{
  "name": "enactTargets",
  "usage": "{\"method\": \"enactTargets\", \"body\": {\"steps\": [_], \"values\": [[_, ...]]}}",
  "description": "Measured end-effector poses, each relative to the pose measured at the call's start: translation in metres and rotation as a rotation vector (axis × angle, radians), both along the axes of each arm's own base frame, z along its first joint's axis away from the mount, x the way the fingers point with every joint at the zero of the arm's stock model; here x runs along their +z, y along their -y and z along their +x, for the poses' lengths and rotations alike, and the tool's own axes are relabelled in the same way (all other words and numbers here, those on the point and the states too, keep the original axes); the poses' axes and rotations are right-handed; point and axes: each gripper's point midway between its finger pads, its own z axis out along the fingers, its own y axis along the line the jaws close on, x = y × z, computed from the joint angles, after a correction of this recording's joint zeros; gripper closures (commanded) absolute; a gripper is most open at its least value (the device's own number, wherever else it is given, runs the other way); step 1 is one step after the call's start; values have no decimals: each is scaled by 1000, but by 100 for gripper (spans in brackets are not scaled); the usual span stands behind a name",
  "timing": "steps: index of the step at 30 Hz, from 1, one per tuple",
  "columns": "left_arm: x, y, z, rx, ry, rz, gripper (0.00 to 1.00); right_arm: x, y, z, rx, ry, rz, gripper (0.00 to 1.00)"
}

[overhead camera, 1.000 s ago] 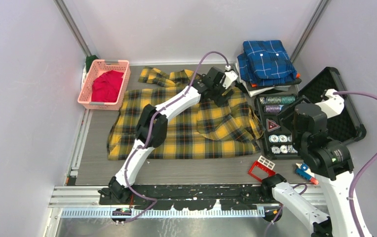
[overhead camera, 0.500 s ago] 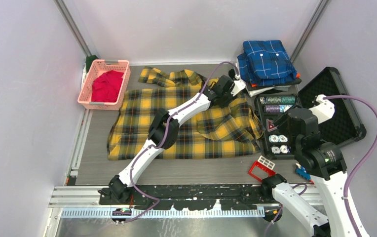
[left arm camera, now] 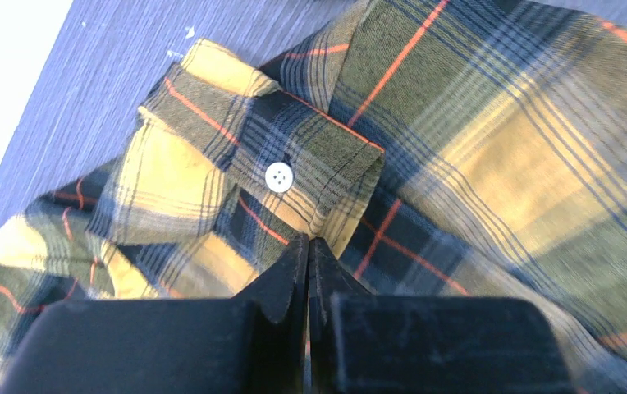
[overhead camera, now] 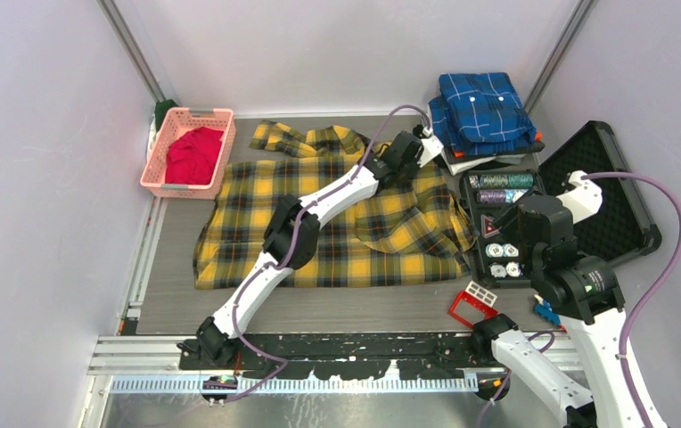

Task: Fold and stack the mixed laundry pile
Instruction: Fold the shirt at the center of the board.

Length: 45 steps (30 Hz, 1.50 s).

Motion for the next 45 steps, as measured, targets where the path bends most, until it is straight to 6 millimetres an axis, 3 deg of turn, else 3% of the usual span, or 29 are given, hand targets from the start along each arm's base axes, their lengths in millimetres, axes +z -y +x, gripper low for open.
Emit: {"method": "enactTargets", "body": {"steps": [3, 7, 12, 14, 16, 19, 27, 31, 34, 41, 45], "values": [[25, -7, -15, 14, -25, -23, 100, 0, 0, 0, -2, -1, -2, 49], [96, -27, -45, 29, -30, -107, 100, 2, 0, 3, -6, -2, -5, 49], [203, -73, -89, 74, 16, -250, 100, 5, -2, 9, -6, 2, -3, 49], [227, -94, -108, 94, 25, -289, 100, 5, -3, 11, -4, 0, -3, 49], [238, -121, -129, 121, 22, -305, 100, 5, -5, 13, 0, -1, 0, 49], [231, -165, -160, 182, -5, -304, 100, 4, -9, 18, 10, 0, 9, 49], [151, -288, -228, 420, -97, -269, 100, 1, -20, 28, 45, -12, 35, 50], [126, -340, -249, 536, -62, -284, 100, -7, -26, 34, 60, -27, 46, 51], [117, -369, -253, 630, -10, -289, 100, -16, -32, 39, 74, -51, 57, 52], [101, -427, -240, 893, 121, -261, 100, -37, -46, 48, 114, -101, 87, 53], [86, -449, -240, 1006, 157, -297, 100, -46, -53, 50, 140, -114, 108, 53]]}}
